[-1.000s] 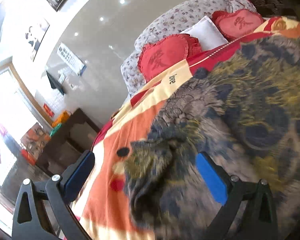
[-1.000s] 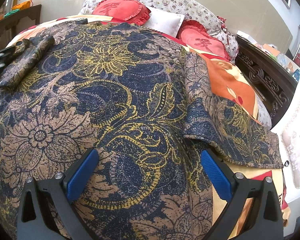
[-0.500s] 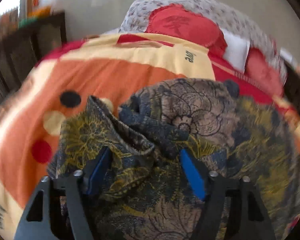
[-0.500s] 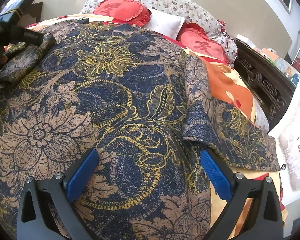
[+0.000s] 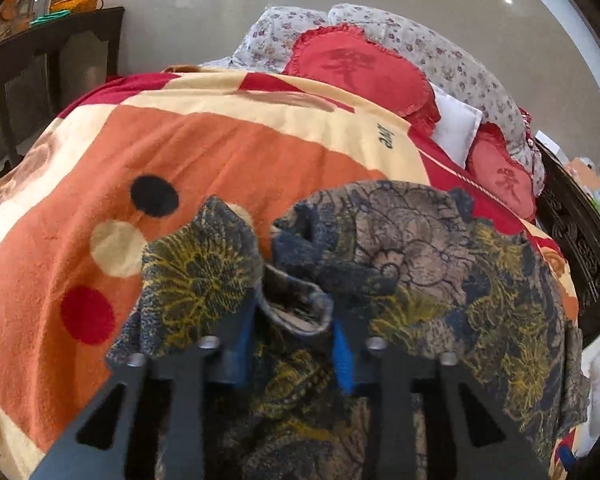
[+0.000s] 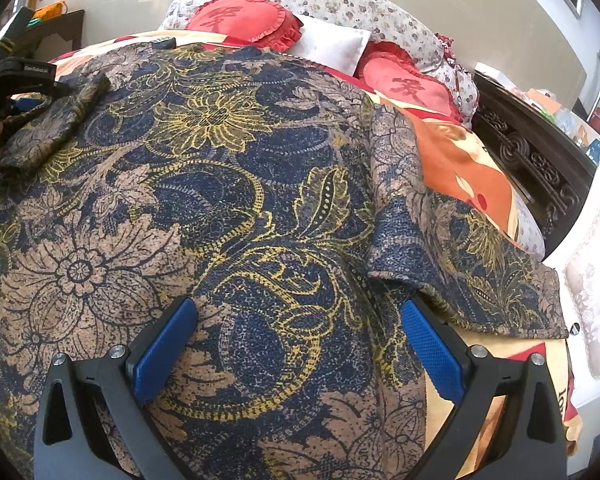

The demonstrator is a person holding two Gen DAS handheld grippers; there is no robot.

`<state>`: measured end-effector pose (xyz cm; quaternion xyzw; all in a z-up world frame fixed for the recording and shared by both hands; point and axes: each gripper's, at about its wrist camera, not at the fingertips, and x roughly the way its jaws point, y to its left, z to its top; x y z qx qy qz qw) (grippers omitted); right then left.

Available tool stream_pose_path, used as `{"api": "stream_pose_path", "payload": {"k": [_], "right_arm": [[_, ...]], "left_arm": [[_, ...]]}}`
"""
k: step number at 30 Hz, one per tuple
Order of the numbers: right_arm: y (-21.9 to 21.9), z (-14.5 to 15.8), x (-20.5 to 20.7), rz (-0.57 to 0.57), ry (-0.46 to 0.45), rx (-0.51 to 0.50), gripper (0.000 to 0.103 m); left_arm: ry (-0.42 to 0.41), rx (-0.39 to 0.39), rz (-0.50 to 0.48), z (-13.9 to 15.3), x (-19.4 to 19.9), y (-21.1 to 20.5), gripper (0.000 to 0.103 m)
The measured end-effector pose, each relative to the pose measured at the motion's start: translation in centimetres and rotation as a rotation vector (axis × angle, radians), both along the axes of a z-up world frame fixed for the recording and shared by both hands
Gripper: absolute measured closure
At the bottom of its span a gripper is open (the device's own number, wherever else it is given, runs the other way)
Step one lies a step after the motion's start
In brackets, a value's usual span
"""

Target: Fold small clothes

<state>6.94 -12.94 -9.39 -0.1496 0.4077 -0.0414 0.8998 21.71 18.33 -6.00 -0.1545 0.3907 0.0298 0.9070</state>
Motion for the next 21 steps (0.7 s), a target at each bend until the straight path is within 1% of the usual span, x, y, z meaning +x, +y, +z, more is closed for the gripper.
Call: {"api": "stream_pose_path", "payload": {"k": [1, 3, 6, 7, 10, 12, 14, 17, 18, 21], "right_arm": [[0.0, 0.0, 0.0, 0.0, 0.0, 0.001, 0.017], [0.0, 0.0, 0.0, 0.0, 0.001, 0.001, 0.017], [0.0, 0.0, 0.0, -0.001, 0.0, 0.0, 0.017], [0.0, 0.0, 0.0, 0.0, 0.0, -0.001, 0.017], [0.1, 0.0, 0.1, 0.0, -0.001, -0.006, 0.017], [0.1, -0.1, 0.1, 0.0, -0.001, -0.008, 0.017], [0.2, -0.1, 0.1, 0.001, -0.002, -0.01, 0.017], [0.4, 0.0, -0.1, 0.001, -0.004, -0.018, 0.017], [0.4, 0.0, -0.1, 0.001, -0.005, -0.021, 0.017], [0.5, 0.0, -0.2, 0.001, -0.007, -0.026, 0.017]], "left_arm": [[-0.005, 0.001, -0.003, 0.3, -0.4, 0.0, 0.083], [-0.028, 0.007, -0.002, 1.6, -2.0, 0.5, 0.089], [-0.07, -0.017, 0.015, 4.0, -4.8, 2.6, 0.09], [-0.089, -0.023, 0.012, 5.0, -6.1, 3.8, 0.093], [-0.121, 0.003, 0.03, 7.0, -8.8, 6.6, 0.094], [-0.106, 0.008, 0.04, 7.5, -10.0, 9.2, 0.093], [-0.116, 0.031, 0.062, 7.7, -10.8, 11.0, 0.094], [-0.11, 0.002, 0.121, 8.0, -11.9, 14.6, 0.094], [-0.115, 0.001, 0.148, 8.2, -12.6, 15.7, 0.094], [-0.125, 0.007, 0.19, 8.8, -14.3, 17.9, 0.094]]}}
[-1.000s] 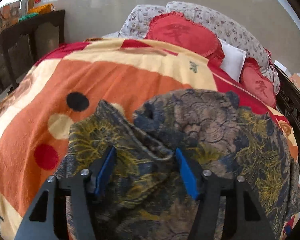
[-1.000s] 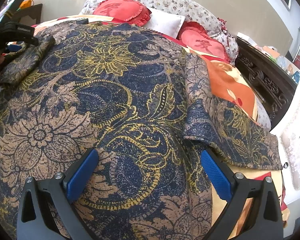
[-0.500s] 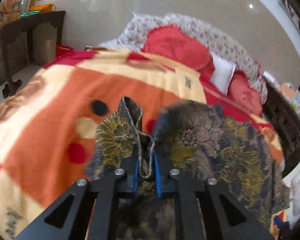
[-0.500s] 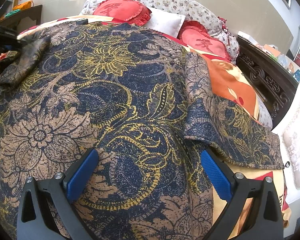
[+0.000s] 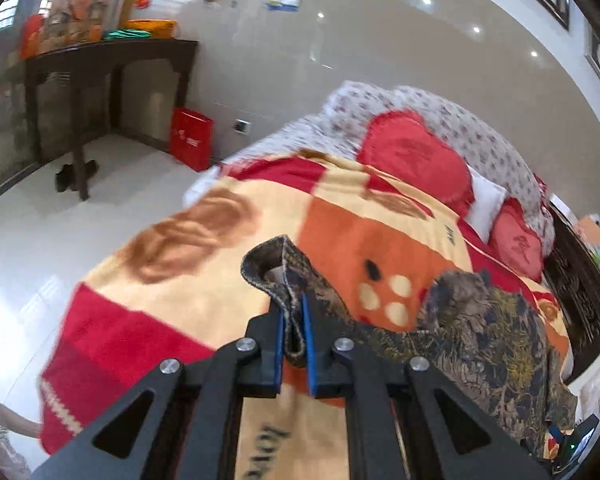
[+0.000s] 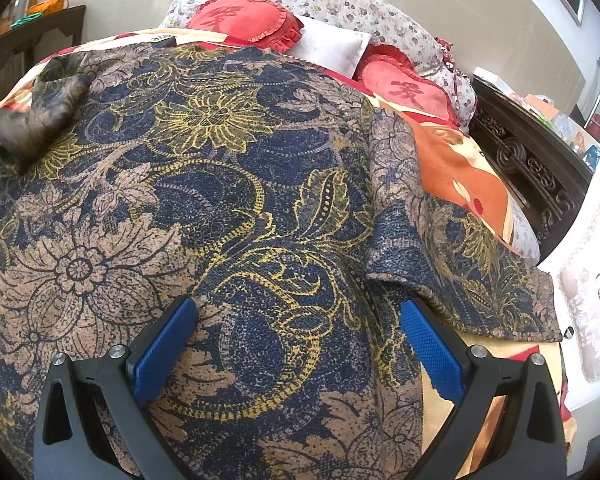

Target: Fold small clothes

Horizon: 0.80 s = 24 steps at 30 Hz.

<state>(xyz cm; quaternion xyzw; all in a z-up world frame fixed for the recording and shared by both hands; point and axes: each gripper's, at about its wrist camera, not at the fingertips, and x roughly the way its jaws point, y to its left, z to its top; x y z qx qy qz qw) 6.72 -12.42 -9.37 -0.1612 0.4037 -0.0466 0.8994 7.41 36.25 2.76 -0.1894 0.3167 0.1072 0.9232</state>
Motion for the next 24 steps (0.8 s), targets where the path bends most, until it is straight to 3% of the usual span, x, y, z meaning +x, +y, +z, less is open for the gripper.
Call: {"api": "stream_pose_path", "payload": {"k": [6, 10, 16, 21, 24], "right_arm": [[-0.1, 0.0, 0.0, 0.0, 0.001, 0.0, 0.017], [0.0, 0.0, 0.0, 0.0, 0.0, 0.001, 0.017], [0.0, 0.0, 0.0, 0.0, 0.0, -0.002, 0.017], [0.1, 0.0, 0.0, 0.0, 0.0, -0.003, 0.017], [0.0, 0.0, 0.0, 0.0, -0.001, -0.006, 0.017]], "left_arm": [[-0.06, 0.064, 0.092, 2.4, -4.3, 3.9, 0.095], [-0.126, 0.131, 0.238, 5.5, -7.2, 8.0, 0.095], [-0.169, 0.16, 0.34, 8.0, -8.4, 10.8, 0.095], [-0.162, 0.142, 0.251, 7.4, -6.8, 8.5, 0.095], [-0.144, 0.1, 0.089, 6.1, -3.9, 4.4, 0.095]]}}
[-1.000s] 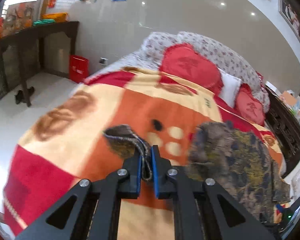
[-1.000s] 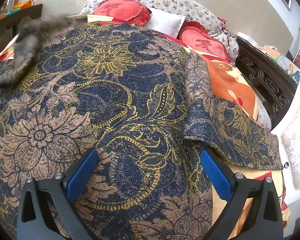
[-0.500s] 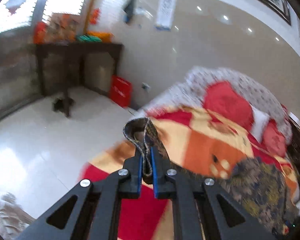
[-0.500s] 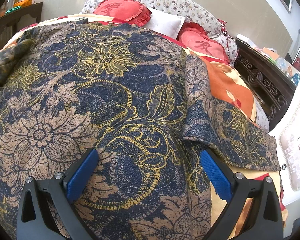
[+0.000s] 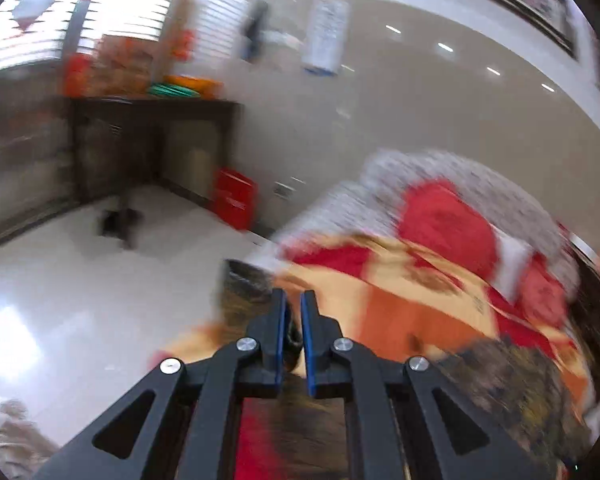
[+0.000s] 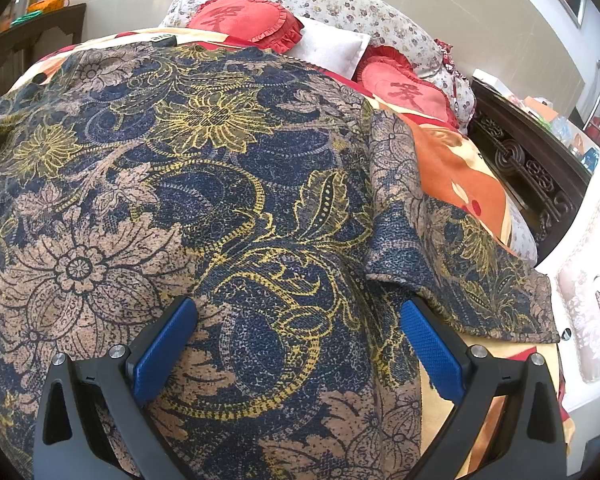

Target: Fold small clothes

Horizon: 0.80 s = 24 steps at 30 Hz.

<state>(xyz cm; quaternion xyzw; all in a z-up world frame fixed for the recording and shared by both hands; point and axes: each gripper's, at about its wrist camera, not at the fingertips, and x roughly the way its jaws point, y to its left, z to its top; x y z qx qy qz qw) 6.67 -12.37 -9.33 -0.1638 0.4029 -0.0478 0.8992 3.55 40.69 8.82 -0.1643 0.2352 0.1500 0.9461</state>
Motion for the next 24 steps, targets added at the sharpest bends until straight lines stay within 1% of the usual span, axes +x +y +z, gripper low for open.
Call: {"api": "stream_pose_path", "payload": {"k": [1, 2, 4, 6, 7, 9, 11, 12, 14, 16, 17, 18, 19, 20, 21, 22, 23, 24], "right_arm": [[0.0, 0.0, 0.0, 0.0, 0.0, 0.001, 0.017], [0.0, 0.0, 0.0, 0.0, 0.001, 0.001, 0.017], [0.1, 0.0, 0.0, 0.0, 0.0, 0.0, 0.017], [0.1, 0.0, 0.0, 0.0, 0.0, -0.001, 0.017], [0.1, 0.0, 0.0, 0.0, 0.0, 0.0, 0.017], [0.1, 0.0, 0.0, 0.0, 0.001, 0.004, 0.017], [0.0, 0.0, 0.0, -0.001, 0.003, 0.007, 0.017], [0.0, 0.0, 0.1, -0.001, 0.004, 0.008, 0.017], [-0.1, 0.0, 0.1, -0.001, 0.004, 0.01, 0.017], [-0.1, 0.0, 0.1, -0.002, 0.005, 0.01, 0.017], [-0.1, 0.0, 0.1, -0.001, 0.005, 0.01, 0.017], [-0.1, 0.0, 0.1, -0.001, 0.005, 0.009, 0.017], [-0.2, 0.0, 0.1, -0.001, 0.006, 0.011, 0.017], [-0.1, 0.0, 0.1, -0.001, 0.007, 0.014, 0.017], [-0.2, 0.0, 0.1, -0.002, 0.007, 0.019, 0.017], [-0.2, 0.0, 0.1, -0.003, 0.007, 0.021, 0.017], [-0.3, 0.0, 0.1, -0.002, 0.006, 0.022, 0.017], [-0.2, -0.1, 0.1, -0.002, 0.006, 0.02, 0.017]], "left_arm": [[-0.001, 0.013, -0.082, -0.4, 1.1, -2.6, 0.095], [-0.003, 0.012, -0.132, -0.6, 1.7, -4.1, 0.095], [0.005, -0.003, -0.293, -1.6, 4.1, -9.4, 0.095], [0.025, -0.022, -0.388, -2.9, 6.0, -13.8, 0.095], [0.046, -0.04, -0.439, -4.1, 7.1, -16.4, 0.095], [0.086, -0.06, -0.517, -6.1, 9.2, -21.2, 0.095], [0.114, -0.069, -0.574, -7.6, 10.4, -25.2, 0.095], [0.13, -0.075, -0.596, -8.4, 10.7, -27.1, 0.095], [0.149, -0.088, -0.619, -9.0, 10.6, -29.5, 0.095], [0.166, -0.082, -0.623, -9.2, 9.8, -30.4, 0.091], [0.169, -0.07, -0.613, -9.0, 9.3, -30.0, 0.089], [0.166, -0.061, -0.596, -8.7, 8.5, -28.9, 0.08], [0.161, -0.043, -0.551, -8.1, 7.4, -26.9, 0.068], [0.158, -0.026, -0.5, -7.7, 6.4, -25.0, 0.06], [0.155, -0.014, -0.451, -7.6, 5.8, -23.2, 0.044], [0.151, -0.002, -0.373, -7.1, 4.4, -20.0, 0.029], [0.155, 0.012, -0.32, -6.9, 3.7, -17.9, 0.027], [0.168, 0.034, -0.279, -6.6, 3.0, -15.9, 0.027]]}}
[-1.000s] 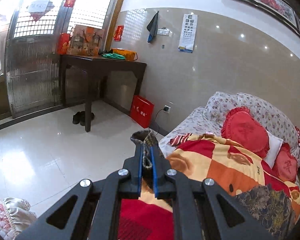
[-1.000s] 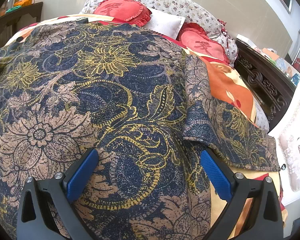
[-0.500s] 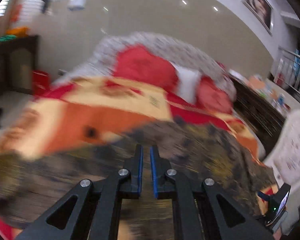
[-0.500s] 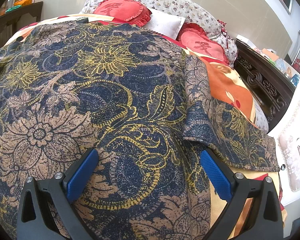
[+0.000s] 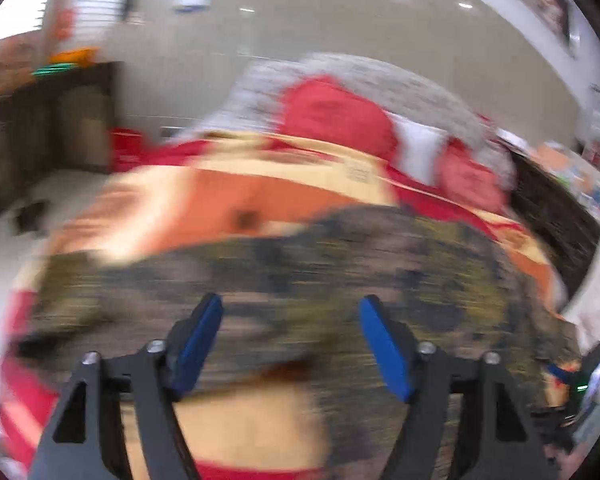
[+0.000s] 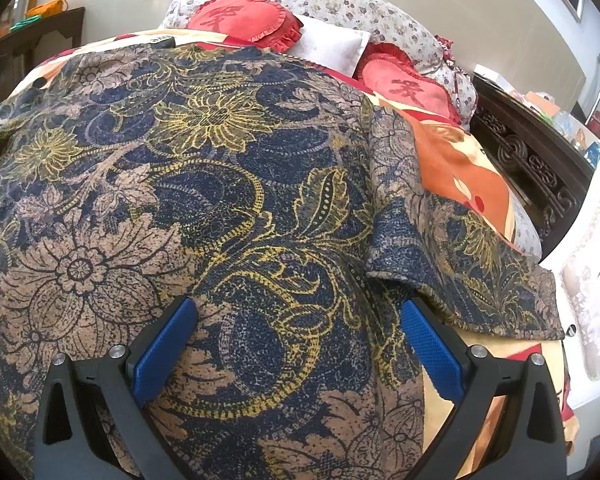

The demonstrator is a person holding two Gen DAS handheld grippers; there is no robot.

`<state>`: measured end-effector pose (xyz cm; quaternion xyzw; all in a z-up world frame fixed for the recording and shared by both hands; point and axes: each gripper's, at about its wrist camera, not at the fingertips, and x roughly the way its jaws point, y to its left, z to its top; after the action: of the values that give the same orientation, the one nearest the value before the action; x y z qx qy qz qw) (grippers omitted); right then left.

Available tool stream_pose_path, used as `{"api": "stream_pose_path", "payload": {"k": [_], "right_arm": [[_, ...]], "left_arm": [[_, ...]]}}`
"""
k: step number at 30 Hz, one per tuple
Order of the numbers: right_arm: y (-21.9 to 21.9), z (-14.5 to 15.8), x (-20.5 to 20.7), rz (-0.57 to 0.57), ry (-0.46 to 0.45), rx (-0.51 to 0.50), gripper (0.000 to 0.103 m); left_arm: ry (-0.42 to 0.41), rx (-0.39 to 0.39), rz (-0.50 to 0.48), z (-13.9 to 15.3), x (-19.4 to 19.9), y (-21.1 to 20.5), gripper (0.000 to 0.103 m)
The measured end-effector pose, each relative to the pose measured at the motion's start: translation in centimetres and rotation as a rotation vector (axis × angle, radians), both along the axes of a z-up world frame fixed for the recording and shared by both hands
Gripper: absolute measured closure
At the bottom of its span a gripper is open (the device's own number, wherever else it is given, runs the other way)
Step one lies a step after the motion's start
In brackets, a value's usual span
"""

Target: Fold small clothes

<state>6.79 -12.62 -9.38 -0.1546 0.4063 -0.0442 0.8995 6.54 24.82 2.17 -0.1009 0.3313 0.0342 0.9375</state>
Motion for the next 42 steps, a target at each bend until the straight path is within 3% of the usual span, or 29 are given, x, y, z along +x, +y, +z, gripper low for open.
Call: {"api": "stream_pose_path", "payload": {"k": [3, 7, 13, 17, 20, 22, 25, 28, 30, 33, 37, 40, 42], "right_arm": [[-0.1, 0.0, 0.0, 0.001, 0.0, -0.004, 0.017], [-0.1, 0.0, -0.1, 0.001, -0.001, -0.008, 0.017], [0.0, 0.0, -0.1, 0.002, -0.002, -0.016, 0.017], [0.1, 0.0, -0.1, 0.003, -0.002, -0.018, 0.017], [0.1, 0.0, -0.1, 0.003, -0.002, -0.017, 0.017], [0.1, 0.0, -0.1, 0.003, -0.002, -0.019, 0.017], [0.1, 0.0, -0.1, 0.003, -0.002, -0.018, 0.017], [0.1, 0.0, -0.1, 0.003, -0.002, -0.017, 0.017], [0.2, 0.0, -0.1, 0.003, -0.003, -0.017, 0.017], [0.2, 0.0, -0.1, 0.003, -0.003, -0.018, 0.017], [0.2, 0.0, -0.1, 0.003, -0.002, -0.016, 0.017], [0.1, 0.1, -0.1, 0.003, -0.001, -0.01, 0.017], [0.1, 0.2, -0.1, 0.004, -0.002, -0.014, 0.017]], "left_arm": [[0.052, 0.118, 0.075, 0.3, -1.4, 5.9, 0.027], [0.164, 0.176, 0.012, -0.8, -0.8, 10.5, 0.027], [0.29, 0.173, -0.102, -4.6, 1.8, 10.4, 0.027], [0.339, 0.249, -0.128, -6.3, 3.4, 9.3, 0.03], [0.369, 0.182, -0.089, -6.9, 4.4, 10.6, 0.041], [0.359, 0.103, -0.053, -6.5, 4.4, 11.8, 0.063], [0.357, 0.052, -0.01, -6.1, 4.3, 13.0, 0.085], [0.362, 0.031, 0.045, -5.7, 4.1, 14.3, 0.097], [0.338, 0.013, 0.092, -4.6, 3.7, 14.8, 0.098], [0.207, -0.007, 0.089, -0.3, 3.5, 13.1, 0.098], [0.014, -0.051, -0.057, 6.2, 4.8, 5.5, 0.098], [-0.07, -0.119, -0.209, 8.6, 6.8, -2.2, 0.098], [-0.085, -0.174, -0.294, 8.6, 8.0, -6.9, 0.098]]}}
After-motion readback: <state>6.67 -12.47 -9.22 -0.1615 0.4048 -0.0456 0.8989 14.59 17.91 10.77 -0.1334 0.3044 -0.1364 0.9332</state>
